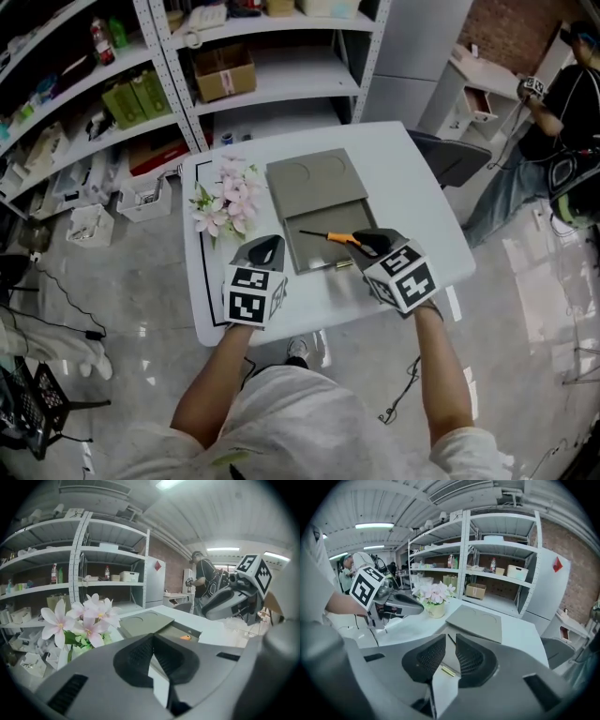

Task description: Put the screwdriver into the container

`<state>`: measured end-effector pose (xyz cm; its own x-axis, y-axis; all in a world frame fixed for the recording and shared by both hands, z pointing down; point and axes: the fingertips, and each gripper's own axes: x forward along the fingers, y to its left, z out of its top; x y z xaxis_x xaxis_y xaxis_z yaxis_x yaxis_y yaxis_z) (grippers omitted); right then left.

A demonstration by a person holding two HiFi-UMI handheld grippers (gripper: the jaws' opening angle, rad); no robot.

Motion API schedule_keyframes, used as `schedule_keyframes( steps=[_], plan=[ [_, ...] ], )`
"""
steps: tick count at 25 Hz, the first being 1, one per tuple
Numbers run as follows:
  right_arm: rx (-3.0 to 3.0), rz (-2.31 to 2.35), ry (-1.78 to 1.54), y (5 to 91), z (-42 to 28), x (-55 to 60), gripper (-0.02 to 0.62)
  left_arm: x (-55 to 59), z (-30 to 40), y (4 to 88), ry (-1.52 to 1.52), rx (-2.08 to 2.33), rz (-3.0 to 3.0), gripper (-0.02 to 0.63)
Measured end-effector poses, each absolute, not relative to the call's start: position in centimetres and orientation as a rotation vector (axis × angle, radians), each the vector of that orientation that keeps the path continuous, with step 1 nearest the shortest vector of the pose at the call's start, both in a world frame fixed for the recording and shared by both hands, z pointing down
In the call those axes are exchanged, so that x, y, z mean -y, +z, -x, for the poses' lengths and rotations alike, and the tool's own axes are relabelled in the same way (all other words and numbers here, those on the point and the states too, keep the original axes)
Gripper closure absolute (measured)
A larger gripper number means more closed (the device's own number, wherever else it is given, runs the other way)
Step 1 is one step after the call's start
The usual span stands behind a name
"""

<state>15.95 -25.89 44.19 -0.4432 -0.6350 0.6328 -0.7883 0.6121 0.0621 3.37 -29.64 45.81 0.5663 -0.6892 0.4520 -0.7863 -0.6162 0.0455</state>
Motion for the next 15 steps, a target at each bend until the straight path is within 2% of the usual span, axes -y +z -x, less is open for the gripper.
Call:
schedule_keyframes(
  steps=[8,15],
  plan=[
    [2.320,-1.401,0.376,41.1,-16.6,22.5,0.591,27.0,-3.2,43.3,0.571,1.244,-2.607,0.601],
    [2.356,-1.545,0.448,40.4,-16.3,21.1,0.591,24.9,-2.2,43.1,0.598,1.221,-2.625,0.601]
  ],
)
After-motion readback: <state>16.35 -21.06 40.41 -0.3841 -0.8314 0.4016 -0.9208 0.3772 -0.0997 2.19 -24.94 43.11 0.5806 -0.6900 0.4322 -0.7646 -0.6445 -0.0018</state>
